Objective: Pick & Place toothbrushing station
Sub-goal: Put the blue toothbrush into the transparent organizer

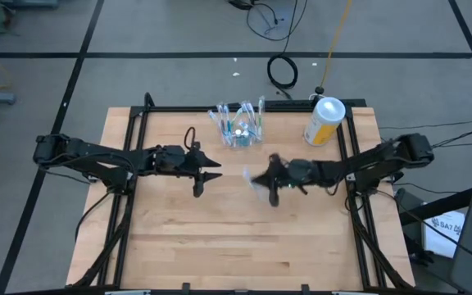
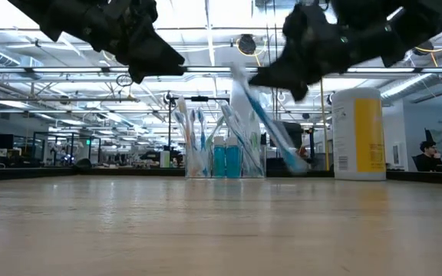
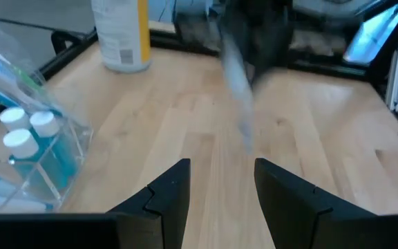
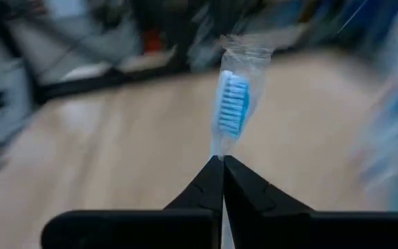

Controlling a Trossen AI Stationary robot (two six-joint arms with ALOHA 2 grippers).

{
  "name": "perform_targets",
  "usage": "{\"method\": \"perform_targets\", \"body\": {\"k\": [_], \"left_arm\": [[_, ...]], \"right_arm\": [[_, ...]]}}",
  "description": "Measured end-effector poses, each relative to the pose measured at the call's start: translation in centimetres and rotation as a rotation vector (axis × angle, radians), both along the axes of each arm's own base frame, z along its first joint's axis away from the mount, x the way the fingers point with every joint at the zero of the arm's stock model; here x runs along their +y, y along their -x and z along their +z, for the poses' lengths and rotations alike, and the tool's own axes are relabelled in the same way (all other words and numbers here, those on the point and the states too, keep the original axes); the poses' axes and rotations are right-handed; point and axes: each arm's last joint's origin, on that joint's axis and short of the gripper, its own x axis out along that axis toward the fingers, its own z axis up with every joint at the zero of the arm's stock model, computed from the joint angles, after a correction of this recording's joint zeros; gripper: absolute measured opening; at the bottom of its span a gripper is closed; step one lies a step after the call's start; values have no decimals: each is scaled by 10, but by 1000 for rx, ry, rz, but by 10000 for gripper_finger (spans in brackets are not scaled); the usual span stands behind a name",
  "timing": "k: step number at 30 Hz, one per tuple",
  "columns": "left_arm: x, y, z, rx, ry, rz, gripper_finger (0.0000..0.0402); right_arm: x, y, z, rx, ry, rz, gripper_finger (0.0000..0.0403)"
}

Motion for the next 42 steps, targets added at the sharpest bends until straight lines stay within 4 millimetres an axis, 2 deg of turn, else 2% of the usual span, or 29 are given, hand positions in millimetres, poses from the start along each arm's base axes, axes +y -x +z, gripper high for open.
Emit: {"method": "perform_targets", "body": {"k": [3, 7, 10, 13, 20, 25, 35, 42], "left_arm": [[0, 0, -1, 12, 0, 0, 168], [0, -1, -3, 17, 0, 0, 168], [0, -1, -3, 13, 0, 0, 168], [0, -1, -3, 16, 0, 1, 168], [0, -1, -3, 17, -28, -10, 168], [0, -1, -3, 17, -28, -10, 168], [0, -1, -3, 20, -76, -27, 168], [0, -1, -3, 23, -120, -44, 168]], "right_arm": [[-12, 4, 23, -125, 205, -136, 1], [-31, 10, 45, -195, 489, -354, 1], [-50, 13, 57, -259, 598, -459, 0], [-71, 14, 61, -322, 639, -486, 0], [-118, 15, 43, -305, 599, -535, 0], [-139, 12, 25, -298, 580, -586, 0], [-149, 2, -16, -161, 520, -574, 0], [-148, -1, -35, -40, 459, -574, 0]]}}
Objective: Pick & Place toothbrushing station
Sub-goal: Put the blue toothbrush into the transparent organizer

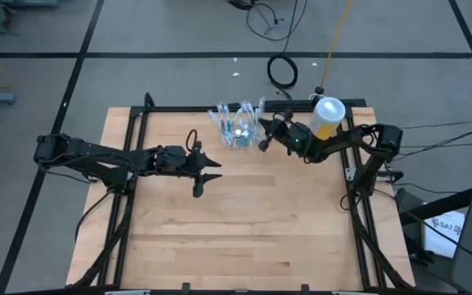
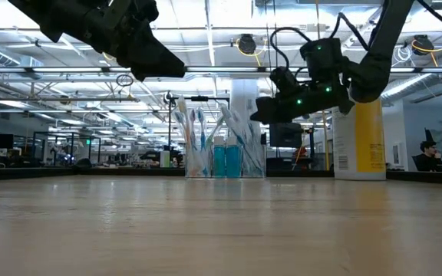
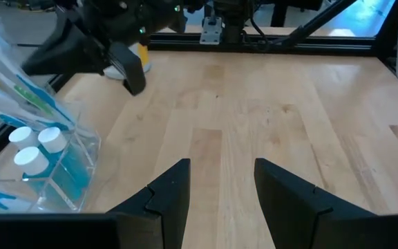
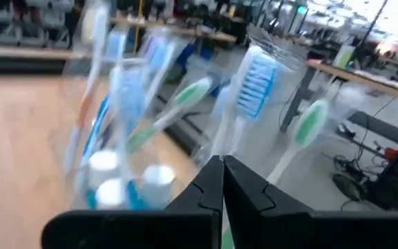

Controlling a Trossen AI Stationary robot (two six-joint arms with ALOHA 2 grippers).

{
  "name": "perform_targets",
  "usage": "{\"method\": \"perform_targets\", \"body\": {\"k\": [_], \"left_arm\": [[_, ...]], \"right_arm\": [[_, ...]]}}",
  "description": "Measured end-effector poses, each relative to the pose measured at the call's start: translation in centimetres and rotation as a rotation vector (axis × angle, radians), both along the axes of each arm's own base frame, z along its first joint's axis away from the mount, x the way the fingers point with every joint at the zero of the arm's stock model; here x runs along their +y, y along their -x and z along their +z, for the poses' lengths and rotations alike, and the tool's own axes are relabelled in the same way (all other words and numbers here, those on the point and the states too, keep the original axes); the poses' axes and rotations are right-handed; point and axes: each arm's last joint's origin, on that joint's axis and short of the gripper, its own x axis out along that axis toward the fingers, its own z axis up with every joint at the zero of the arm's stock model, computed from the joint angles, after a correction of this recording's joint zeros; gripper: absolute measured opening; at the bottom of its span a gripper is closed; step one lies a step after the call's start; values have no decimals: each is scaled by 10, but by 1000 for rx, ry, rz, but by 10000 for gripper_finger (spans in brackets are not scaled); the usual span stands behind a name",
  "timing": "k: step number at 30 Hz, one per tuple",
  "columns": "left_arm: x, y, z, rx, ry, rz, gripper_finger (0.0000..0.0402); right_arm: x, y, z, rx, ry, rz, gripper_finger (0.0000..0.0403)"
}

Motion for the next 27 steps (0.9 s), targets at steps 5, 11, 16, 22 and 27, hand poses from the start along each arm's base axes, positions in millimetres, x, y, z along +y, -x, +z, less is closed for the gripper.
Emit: {"method": "perform_targets", "body": {"k": [5, 11, 16, 22, 27], "left_arm": [[0, 0, 0, 0, -7, -3, 168], [1, 0, 1, -2, -56, -19, 168], [1, 0, 1, -4, -58, -19, 168], [1, 0, 1, -3, -52, -17, 168], [1, 0, 1, -2, -45, -15, 168]], "right_arm": [[8, -1, -5, 105, -15, 18, 0], [13, -2, -8, 121, -34, -26, 0], [12, -1, -12, 163, -56, -31, 0], [10, 0, -12, 144, -71, -42, 4], [11, 0, -12, 155, -46, -34, 35]]}}
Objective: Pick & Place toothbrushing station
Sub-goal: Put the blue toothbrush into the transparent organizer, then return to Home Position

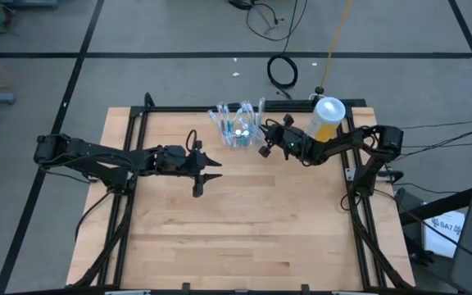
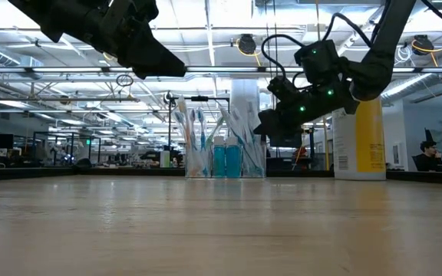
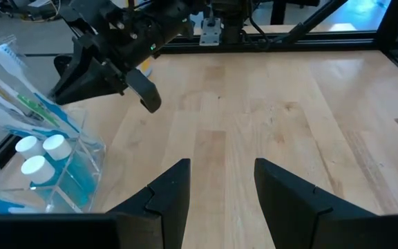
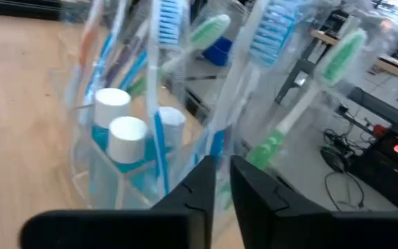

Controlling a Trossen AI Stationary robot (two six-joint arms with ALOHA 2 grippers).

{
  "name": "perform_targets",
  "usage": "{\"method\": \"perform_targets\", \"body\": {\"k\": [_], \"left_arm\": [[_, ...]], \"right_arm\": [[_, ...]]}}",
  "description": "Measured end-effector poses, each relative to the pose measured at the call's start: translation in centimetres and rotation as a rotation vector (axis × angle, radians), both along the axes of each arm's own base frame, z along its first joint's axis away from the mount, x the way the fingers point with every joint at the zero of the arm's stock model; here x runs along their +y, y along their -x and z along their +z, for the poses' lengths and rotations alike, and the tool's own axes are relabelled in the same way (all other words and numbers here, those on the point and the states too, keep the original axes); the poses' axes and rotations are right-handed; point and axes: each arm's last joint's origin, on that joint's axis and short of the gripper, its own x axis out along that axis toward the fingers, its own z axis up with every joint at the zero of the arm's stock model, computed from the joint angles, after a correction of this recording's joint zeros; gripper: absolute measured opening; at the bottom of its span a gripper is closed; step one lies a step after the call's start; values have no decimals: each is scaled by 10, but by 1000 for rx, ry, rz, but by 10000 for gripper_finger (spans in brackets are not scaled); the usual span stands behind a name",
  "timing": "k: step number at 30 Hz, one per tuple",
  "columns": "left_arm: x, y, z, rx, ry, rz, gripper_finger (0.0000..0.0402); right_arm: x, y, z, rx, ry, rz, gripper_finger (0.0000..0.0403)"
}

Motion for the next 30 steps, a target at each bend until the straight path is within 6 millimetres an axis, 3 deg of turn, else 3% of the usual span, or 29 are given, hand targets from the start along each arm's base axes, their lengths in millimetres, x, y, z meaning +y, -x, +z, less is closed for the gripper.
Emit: {"method": "perform_targets", "body": {"k": [7, 15, 21, 26, 30], "left_arm": [[0, 0, 0, 0, -22, 6, 168], [3, 10, 13, -33, -83, 85, 168], [3, 36, 31, -41, -75, 104, 168], [3, 69, 47, -82, -53, 134, 168], [3, 96, 47, -164, -64, 150, 168]], "right_arm": [[1, 0, 5, -23, 5, -3, 104], [20, 14, 46, -22, 3, 48, 136], [52, 46, 82, 66, -34, 142, 126], [83, 77, 110, 6, -125, 362, 115], [102, 100, 117, -46, -141, 528, 106]]}}
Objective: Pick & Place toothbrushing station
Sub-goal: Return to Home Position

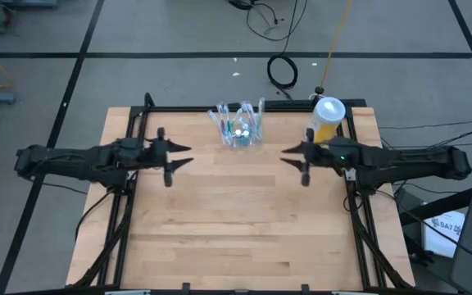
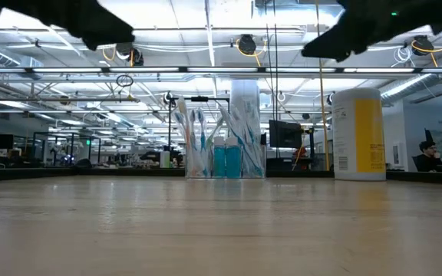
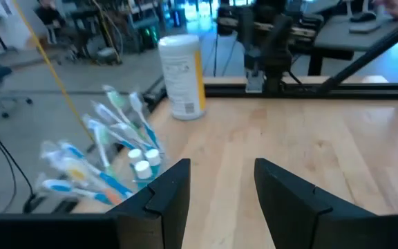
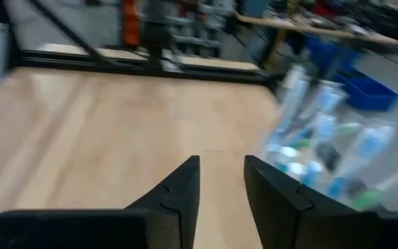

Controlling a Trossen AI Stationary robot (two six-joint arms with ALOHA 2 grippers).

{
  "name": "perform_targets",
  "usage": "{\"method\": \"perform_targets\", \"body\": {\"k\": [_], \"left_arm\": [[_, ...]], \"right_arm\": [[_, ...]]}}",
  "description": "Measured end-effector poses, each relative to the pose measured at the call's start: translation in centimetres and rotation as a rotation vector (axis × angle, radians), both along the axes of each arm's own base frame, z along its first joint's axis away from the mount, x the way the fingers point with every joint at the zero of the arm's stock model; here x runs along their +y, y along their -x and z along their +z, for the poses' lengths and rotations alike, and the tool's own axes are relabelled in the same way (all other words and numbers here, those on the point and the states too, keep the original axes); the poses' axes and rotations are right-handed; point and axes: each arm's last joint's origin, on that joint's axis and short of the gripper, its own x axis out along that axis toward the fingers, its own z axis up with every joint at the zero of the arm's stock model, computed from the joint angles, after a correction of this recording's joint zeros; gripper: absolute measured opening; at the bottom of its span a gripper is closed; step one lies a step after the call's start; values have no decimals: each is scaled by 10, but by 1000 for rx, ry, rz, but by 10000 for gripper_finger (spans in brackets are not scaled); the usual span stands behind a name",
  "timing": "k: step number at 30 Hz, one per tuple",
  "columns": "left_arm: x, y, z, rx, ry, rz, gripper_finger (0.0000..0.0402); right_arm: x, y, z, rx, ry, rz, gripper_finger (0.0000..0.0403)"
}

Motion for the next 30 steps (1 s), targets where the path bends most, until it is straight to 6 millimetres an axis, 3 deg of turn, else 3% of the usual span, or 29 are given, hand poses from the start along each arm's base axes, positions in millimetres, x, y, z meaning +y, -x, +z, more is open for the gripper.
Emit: {"method": "perform_targets", "body": {"k": [7, 16, 21, 30], "left_arm": [[1, 37, -26, -77, -62, 41, 168], [1, 61, -46, -187, -117, 37, 168], [0, 71, -53, -194, -108, 36, 168], [0, 74, -75, -176, -74, 40, 168]], "right_arm": [[14, 35, -29, -135, 95, 109, 89], [20, 68, -61, -269, 160, 273, 41], [20, 79, -67, -325, 163, 266, 3], [20, 85, -84, -343, 111, 259, 2]]}}
